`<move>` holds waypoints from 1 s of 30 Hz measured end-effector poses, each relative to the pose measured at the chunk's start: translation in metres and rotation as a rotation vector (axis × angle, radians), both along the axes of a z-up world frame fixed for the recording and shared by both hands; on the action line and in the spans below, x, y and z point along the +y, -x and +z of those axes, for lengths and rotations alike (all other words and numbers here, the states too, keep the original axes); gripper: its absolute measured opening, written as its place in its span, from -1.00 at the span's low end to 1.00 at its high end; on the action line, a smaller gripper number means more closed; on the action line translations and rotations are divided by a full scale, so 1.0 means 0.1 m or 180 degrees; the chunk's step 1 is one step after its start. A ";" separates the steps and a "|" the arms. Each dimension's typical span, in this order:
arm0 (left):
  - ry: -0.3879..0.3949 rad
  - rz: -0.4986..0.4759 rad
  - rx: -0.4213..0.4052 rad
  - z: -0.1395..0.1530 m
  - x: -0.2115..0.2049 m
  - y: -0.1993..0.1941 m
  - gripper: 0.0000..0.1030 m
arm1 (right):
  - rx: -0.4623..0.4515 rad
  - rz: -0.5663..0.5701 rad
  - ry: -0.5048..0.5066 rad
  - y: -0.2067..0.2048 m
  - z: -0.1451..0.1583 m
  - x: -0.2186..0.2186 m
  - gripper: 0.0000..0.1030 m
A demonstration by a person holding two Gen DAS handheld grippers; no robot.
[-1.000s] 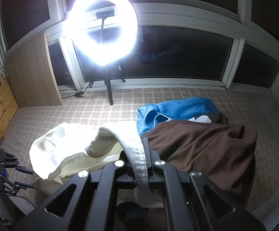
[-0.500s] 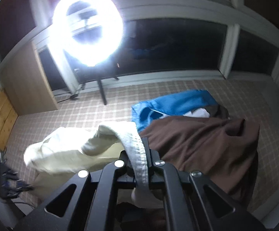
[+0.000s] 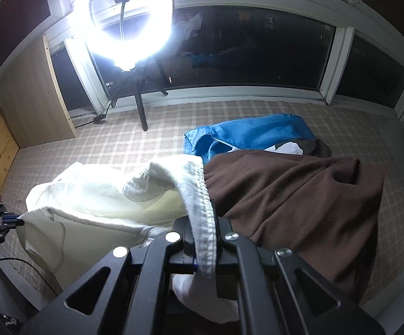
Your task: Fold clothes
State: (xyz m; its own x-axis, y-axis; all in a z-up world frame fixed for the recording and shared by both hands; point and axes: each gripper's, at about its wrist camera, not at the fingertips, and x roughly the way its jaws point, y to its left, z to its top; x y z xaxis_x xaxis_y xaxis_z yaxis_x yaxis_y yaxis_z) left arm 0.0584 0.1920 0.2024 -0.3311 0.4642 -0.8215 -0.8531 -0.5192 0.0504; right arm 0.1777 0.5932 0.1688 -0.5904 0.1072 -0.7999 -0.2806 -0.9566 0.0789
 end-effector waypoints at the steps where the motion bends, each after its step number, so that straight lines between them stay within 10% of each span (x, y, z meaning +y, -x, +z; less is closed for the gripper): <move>1: 0.0100 -0.0003 0.0040 -0.06 0.04 0.06 -0.75 | 0.0001 -0.0007 -0.0001 0.00 0.00 0.00 -0.93; 9: 0.0547 -0.0458 0.0368 -0.01 0.17 -0.03 -0.07 | -0.0020 0.0028 -0.0014 0.04 -0.02 -0.02 -0.93; 19: 0.1003 -0.1298 0.0436 -0.14 0.67 0.00 -0.04 | -0.0065 0.0102 -0.0073 0.12 -0.02 -0.08 -0.93; 25: 0.1190 -0.1428 -0.0164 -0.42 0.75 0.37 -0.04 | -0.0061 0.0112 -0.0049 0.10 -0.01 -0.05 -0.93; 27: 0.1148 -0.1371 -0.0436 -0.50 0.75 0.49 -0.17 | -0.0063 0.0113 -0.0050 0.09 -0.02 -0.06 -0.93; 30: 0.1081 -0.1200 -0.0681 -0.54 0.70 0.55 -0.93 | -0.0024 0.0112 -0.0034 0.06 0.00 -0.07 -0.93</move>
